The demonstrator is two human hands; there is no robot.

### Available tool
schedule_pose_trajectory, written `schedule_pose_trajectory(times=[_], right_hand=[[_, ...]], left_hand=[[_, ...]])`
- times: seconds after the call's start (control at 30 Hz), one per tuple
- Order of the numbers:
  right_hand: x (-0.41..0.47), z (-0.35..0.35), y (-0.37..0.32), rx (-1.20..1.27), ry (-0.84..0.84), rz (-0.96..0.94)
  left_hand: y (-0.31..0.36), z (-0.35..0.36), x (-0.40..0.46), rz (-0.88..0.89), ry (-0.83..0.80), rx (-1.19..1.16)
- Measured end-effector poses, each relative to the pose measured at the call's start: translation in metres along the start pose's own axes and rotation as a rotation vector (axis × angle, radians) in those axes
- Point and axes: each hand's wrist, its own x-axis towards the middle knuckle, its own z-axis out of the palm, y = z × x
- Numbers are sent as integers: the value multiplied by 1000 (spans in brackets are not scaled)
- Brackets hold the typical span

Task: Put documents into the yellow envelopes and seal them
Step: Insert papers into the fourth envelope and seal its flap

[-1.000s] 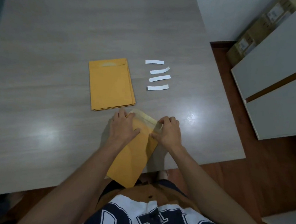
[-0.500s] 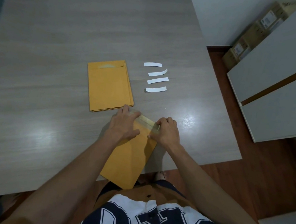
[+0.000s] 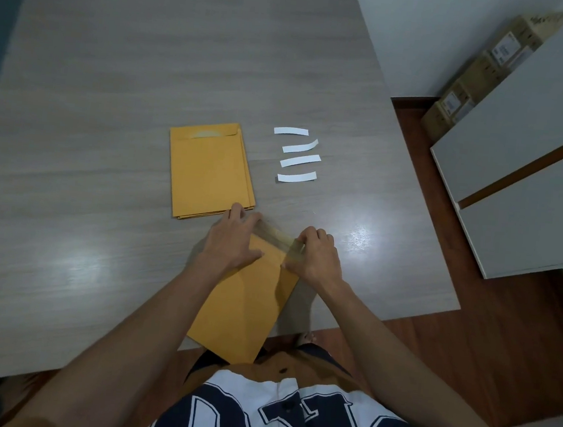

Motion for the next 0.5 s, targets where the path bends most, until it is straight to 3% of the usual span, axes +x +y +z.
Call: schedule_pose_trajectory(times=[0.23,0.5], right_hand=[[-19,13,1,-132,102,-223],[-37,39,0,-233,169,-321]], left_hand=[[-18,14,-21,144,141,39],[-26,22,-42,169,38,91]])
